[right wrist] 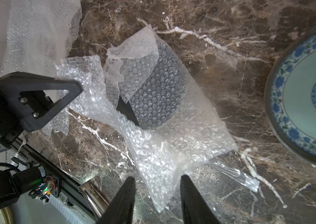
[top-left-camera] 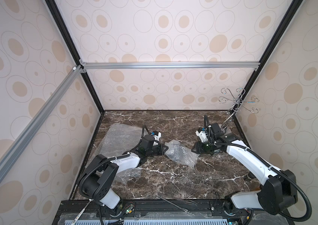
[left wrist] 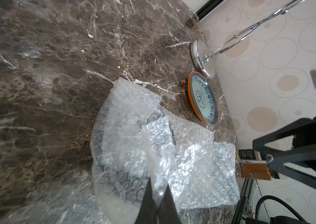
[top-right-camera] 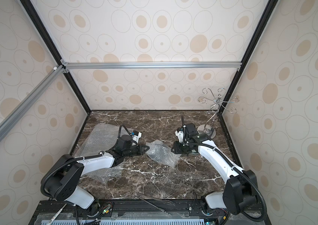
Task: Unpack dinner plates from bubble wrap
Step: Unwrap the bubble wrap at the center of the board.
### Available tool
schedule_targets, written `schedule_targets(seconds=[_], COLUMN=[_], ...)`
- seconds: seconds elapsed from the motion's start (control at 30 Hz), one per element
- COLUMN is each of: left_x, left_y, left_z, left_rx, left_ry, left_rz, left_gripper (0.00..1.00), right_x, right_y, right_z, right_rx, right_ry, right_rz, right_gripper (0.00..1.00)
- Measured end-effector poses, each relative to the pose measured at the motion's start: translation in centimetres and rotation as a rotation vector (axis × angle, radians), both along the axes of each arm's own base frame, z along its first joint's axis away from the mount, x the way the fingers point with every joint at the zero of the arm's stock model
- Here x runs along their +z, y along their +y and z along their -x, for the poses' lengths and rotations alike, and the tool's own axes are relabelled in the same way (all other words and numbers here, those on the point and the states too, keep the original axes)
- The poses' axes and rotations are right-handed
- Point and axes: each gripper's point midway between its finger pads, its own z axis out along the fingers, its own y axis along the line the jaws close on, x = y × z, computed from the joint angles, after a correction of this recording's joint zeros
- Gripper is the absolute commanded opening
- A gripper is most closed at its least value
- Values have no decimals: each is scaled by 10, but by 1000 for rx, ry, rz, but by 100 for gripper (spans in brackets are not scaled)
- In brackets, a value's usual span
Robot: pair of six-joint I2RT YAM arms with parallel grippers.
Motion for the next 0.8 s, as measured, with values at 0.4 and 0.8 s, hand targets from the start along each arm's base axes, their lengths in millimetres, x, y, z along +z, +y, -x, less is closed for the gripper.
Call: schedule_targets(seconds=[0.4,0.8], left_x=[-12,25], left_y=[6,17], left_z=[56,77], left_rx=[-70,-75], left_ry=[14,-69], left_rz=[-9,46], left_gripper=[34,49], right_x=[-11,-35], right_y=[39,84], right_z=[-47,-19], right_rx=[51,179], right_ry=[22,55], right_rz=[33,83], right_gripper=[42,41])
